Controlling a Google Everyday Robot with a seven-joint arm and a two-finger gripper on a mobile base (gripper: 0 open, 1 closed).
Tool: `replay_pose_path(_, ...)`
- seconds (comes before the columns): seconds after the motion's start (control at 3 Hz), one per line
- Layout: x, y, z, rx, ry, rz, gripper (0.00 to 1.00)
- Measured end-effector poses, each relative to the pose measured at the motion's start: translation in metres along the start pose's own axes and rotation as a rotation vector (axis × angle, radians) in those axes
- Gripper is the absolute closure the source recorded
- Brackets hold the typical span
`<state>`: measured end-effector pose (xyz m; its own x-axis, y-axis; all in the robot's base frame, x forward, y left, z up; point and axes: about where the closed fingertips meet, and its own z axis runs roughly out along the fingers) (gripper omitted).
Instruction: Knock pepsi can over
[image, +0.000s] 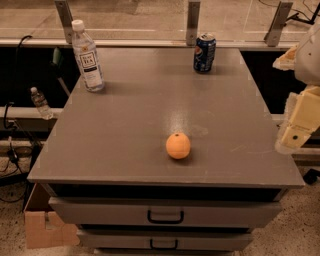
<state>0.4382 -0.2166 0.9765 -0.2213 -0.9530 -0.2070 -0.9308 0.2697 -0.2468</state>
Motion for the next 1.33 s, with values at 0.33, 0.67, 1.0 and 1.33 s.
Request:
replay_pose_path(0.33,0.0,0.0,0.0,0.0,0.0,0.0,0.0)
replay_pose_path(0.67,0.001,-0.017,0.007,0.026,-0.038,0.035,0.0)
replay_pose_path(1.0,0.001,-0.06,0.027,0.056,-0.129,0.083,0.0)
replay_pose_path(1.33,-0.002,-0.115,0.055,0.09,-0.252,0.185,0.0)
